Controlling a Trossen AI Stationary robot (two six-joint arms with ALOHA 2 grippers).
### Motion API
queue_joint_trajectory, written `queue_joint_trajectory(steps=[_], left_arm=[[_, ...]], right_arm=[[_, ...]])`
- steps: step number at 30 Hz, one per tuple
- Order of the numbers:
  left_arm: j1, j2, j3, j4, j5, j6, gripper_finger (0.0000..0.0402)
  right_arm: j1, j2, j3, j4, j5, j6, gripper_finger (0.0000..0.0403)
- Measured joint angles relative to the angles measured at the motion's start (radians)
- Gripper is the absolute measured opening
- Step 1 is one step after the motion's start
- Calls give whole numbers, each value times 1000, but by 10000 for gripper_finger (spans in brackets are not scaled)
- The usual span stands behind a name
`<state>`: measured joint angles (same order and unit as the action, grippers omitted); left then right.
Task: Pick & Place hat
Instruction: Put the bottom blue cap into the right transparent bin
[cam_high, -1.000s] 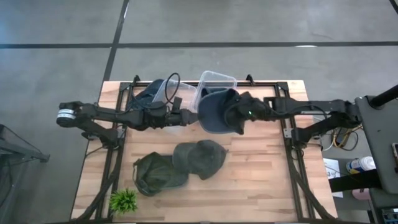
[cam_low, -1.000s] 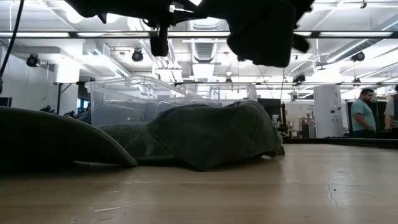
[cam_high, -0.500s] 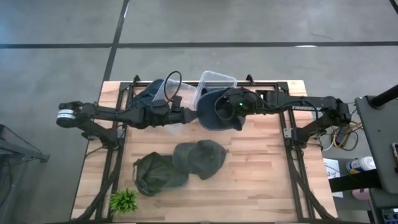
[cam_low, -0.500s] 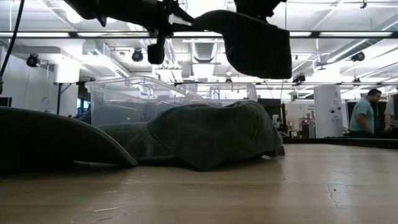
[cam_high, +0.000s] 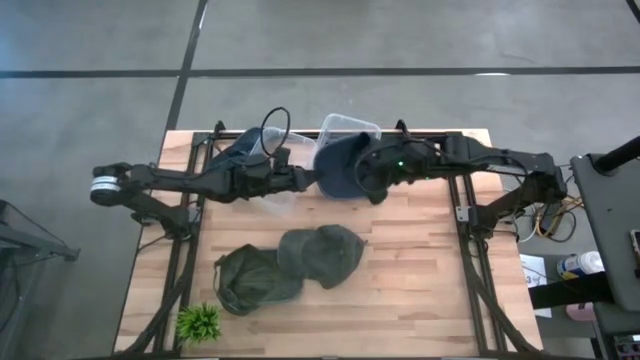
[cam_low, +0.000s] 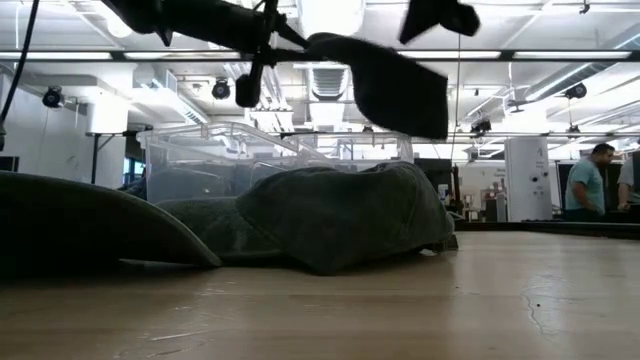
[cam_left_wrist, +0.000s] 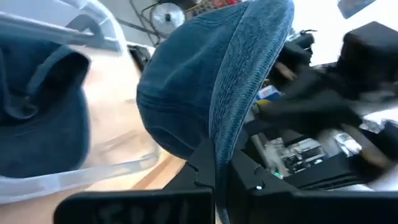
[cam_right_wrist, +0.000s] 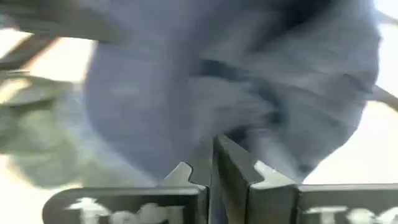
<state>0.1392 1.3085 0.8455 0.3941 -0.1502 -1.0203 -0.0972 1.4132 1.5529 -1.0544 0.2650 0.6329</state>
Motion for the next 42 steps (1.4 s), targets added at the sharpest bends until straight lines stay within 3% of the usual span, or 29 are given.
queue_joint_trajectory(steps=[3,13,21,30,38,42], left_arm=[[12,-7,1,14,7,-2,7],[18,-6,57,17,48,6,7],[17,-8,57,4,71,26,7],[21,-9,54,-2,73,69,7],[28,-1,49,-127,-13,106,7],[52,-2,38,-100,-59,75,7]], right_arm=[[0,2,-9,-38,72,18,18],[-9,97,-81,-20,121,-27,18],[-19,106,-84,284,-148,-177,18],[-49,86,-80,309,-271,-202,18],[-60,-15,-71,213,-139,-238,18],[-60,-86,-59,209,-52,-194,18]])
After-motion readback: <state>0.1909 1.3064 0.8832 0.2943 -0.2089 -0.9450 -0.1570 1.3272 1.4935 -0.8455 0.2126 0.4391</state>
